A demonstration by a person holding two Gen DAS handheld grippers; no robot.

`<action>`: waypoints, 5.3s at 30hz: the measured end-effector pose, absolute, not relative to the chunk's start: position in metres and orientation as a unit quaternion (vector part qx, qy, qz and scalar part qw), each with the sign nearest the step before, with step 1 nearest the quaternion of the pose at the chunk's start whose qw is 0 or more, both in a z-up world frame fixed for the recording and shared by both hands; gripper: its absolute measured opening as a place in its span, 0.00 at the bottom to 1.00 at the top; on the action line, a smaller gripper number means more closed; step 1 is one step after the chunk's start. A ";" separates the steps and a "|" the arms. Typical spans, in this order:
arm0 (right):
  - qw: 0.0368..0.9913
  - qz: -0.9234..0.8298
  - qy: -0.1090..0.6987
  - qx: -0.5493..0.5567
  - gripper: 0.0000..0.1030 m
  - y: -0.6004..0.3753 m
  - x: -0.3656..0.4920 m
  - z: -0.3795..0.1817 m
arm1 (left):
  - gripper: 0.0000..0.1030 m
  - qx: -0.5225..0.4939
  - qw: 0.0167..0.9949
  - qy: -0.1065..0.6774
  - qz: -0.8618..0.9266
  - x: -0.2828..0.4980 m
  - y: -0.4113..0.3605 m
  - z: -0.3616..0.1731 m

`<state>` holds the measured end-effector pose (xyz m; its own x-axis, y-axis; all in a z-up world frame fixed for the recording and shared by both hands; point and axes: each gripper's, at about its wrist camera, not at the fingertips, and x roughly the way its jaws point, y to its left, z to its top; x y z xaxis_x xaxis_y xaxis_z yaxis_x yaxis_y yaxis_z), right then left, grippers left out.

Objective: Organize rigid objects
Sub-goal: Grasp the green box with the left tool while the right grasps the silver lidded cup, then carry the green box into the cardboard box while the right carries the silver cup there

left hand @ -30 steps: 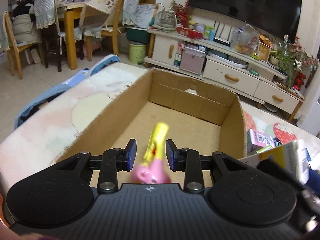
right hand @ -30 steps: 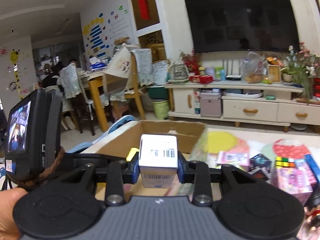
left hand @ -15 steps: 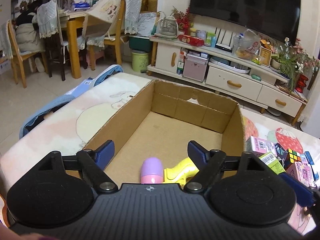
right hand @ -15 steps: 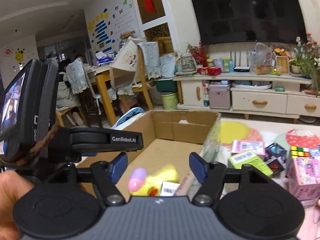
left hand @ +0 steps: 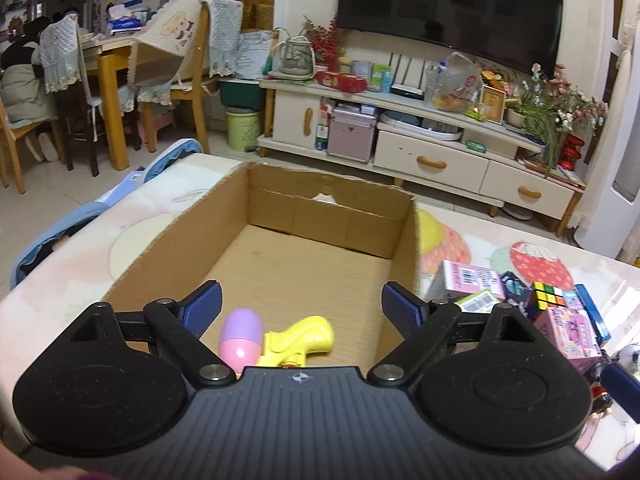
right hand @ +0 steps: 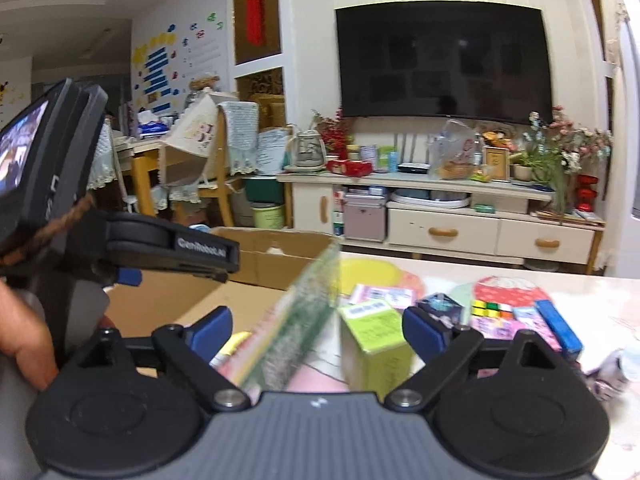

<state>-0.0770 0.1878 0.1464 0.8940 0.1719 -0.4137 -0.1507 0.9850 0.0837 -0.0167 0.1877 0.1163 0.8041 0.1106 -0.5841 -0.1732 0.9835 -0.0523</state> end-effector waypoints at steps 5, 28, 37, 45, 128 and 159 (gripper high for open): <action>0.975 0.053 0.216 0.022 0.91 0.168 -0.087 0.137 | 1.00 -0.049 0.953 0.294 0.053 -0.021 0.182 0.117; 0.964 -0.148 0.211 0.068 0.91 0.027 -0.101 0.095 | 1.00 -0.021 0.962 0.272 -0.024 -0.053 0.116 0.091; 0.936 -0.180 0.251 0.170 0.91 -0.042 -0.072 0.065 | 1.00 -0.012 0.955 0.297 0.009 -0.048 0.084 0.058; 0.929 -0.155 0.264 0.210 0.98 -0.059 -0.050 0.054 | 1.00 -0.023 0.954 0.291 0.064 -0.030 0.072 0.049; 0.948 -0.052 0.287 0.128 0.59 0.074 -0.113 0.142 | 0.59 0.003 0.937 0.311 -0.159 -0.077 0.110 0.086; 0.932 0.162 0.304 0.114 0.59 0.238 0.029 0.167 | 0.59 -0.084 0.944 0.320 -0.007 -0.010 0.245 0.113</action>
<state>0.0292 0.2376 0.1673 0.7633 0.3707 -0.5290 -0.2318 0.9216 0.3112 -0.0105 0.2445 0.1132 0.7947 -0.0661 -0.6033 -0.0413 0.9859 -0.1623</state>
